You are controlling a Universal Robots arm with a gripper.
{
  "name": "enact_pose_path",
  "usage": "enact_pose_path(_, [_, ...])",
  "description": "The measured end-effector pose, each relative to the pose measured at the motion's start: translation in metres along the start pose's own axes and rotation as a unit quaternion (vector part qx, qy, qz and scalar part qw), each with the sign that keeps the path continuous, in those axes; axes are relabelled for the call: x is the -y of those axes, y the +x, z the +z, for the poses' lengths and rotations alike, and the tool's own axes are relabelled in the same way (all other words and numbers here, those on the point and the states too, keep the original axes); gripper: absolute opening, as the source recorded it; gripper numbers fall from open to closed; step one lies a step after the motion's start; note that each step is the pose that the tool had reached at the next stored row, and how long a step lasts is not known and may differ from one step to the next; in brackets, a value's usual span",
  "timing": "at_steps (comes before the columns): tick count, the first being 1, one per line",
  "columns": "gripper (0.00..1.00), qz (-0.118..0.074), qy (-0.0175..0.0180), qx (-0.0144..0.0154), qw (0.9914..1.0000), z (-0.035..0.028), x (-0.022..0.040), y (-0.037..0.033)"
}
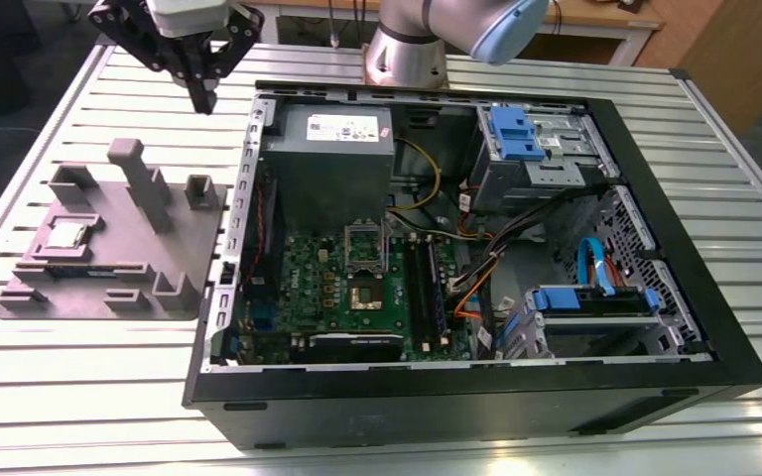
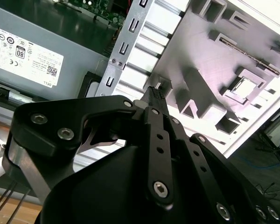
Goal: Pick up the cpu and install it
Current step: 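Reach for the cpu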
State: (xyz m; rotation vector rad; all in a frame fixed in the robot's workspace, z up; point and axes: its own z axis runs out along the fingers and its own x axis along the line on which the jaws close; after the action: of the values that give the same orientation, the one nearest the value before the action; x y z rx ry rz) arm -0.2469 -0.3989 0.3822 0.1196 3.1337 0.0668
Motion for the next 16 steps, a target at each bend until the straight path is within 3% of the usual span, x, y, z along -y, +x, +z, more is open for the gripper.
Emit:
enact_pose_path(11, [0.1,0.0,0.0,0.0,1.0,0.0,0.0003,0.0033])
enact_pose_path(13, [0.1,0.0,0.0,0.0,1.0,0.0,0.0008,0.0104])
enact_pose_path(16, [0.1,0.0,0.0,0.0,1.0,0.0,0.0009,0.0108])
